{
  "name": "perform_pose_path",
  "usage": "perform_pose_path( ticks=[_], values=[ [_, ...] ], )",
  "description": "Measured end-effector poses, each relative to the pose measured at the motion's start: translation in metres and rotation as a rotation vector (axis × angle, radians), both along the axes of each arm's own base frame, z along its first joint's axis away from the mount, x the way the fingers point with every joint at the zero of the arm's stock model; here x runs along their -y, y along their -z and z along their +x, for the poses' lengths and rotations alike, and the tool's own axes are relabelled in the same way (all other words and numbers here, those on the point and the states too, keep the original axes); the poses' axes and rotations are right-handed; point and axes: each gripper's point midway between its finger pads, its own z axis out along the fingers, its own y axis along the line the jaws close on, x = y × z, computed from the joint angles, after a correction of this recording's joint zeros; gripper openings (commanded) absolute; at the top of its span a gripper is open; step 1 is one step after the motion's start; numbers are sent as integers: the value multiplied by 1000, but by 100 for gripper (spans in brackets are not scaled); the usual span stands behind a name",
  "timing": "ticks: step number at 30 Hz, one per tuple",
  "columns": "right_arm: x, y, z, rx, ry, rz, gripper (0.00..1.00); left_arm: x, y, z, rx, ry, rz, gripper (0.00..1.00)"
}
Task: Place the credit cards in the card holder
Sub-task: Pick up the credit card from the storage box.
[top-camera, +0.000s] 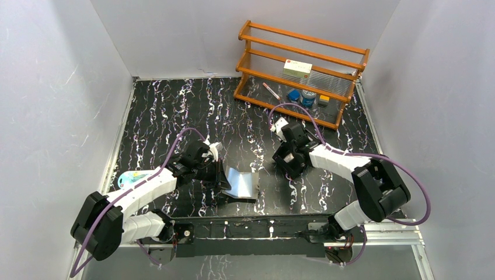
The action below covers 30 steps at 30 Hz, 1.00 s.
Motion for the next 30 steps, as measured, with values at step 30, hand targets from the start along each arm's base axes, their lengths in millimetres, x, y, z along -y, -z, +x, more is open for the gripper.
perform_pose_path(
  ticks=[30],
  values=[
    [6,-12,3,47,34,-9,50,0,-2,2,13,-8,-2,0]
  ],
)
